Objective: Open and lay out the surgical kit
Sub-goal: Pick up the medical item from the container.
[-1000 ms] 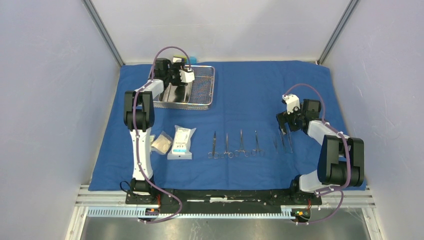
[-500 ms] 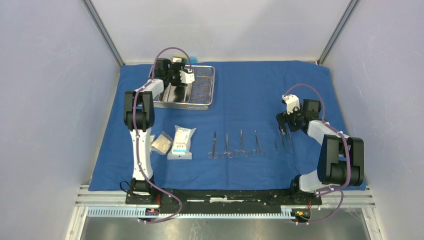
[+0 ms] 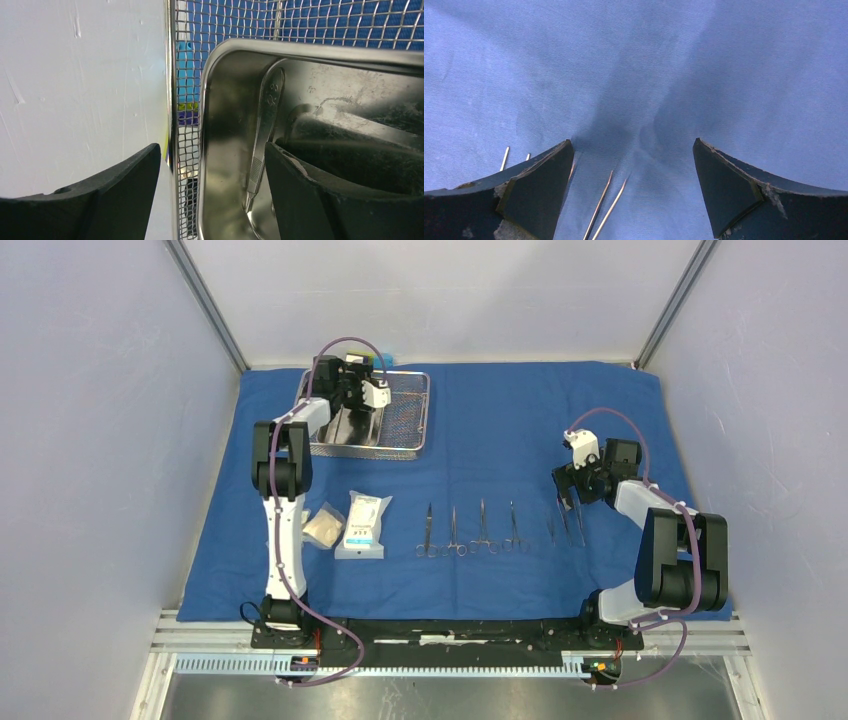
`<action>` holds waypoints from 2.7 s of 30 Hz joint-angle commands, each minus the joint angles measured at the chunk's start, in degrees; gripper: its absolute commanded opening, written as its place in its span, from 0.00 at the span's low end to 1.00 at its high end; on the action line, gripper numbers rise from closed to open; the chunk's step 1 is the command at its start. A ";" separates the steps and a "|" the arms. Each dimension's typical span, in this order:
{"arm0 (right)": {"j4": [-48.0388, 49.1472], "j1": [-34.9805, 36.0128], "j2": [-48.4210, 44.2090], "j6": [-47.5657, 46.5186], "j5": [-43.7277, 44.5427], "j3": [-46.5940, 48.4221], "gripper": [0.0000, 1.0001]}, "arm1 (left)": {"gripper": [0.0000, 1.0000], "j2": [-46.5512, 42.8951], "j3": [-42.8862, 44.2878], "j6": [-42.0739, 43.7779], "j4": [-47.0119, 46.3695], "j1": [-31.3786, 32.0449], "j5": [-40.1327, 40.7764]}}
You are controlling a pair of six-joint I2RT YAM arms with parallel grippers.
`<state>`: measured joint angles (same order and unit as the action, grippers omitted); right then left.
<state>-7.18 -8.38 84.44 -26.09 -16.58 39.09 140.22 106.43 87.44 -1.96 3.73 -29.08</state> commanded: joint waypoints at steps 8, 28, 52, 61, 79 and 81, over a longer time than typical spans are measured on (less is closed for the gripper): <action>0.54 -0.20 0.45 -0.90 -0.56 1.79 0.97 | 0.80 4.68 -2.11 -0.55 -2.48 0.19 0.88; 0.34 -0.40 0.37 -0.81 -0.77 1.69 0.97 | 0.50 2.60 -0.79 -10.34 -4.99 -0.21 -5.59; 0.16 -0.49 1.05 -0.54 -1.31 2.04 0.98 | 0.21 0.59 -1.47 -19.28 -10.05 -1.20 -10.04; 0.06 -0.49 0.86 -0.46 -1.27 2.04 0.97 | 0.11 -0.17 -2.94 -21.54 -13.49 -1.29 -9.81; 0.06 -0.58 0.70 -0.44 -1.43 2.04 0.98 | 0.10 -0.48 3.12 -26.31 -2.08 -1.90 -14.72; 0.10 -0.58 0.62 -0.45 -1.44 2.04 0.97 | 0.09 -0.31 3.07 -26.09 -2.04 -1.89 -14.23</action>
<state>-7.42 -8.69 85.12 -26.41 -17.17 39.29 141.71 108.57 64.14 -9.04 1.56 -40.73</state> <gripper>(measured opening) 0.975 0.438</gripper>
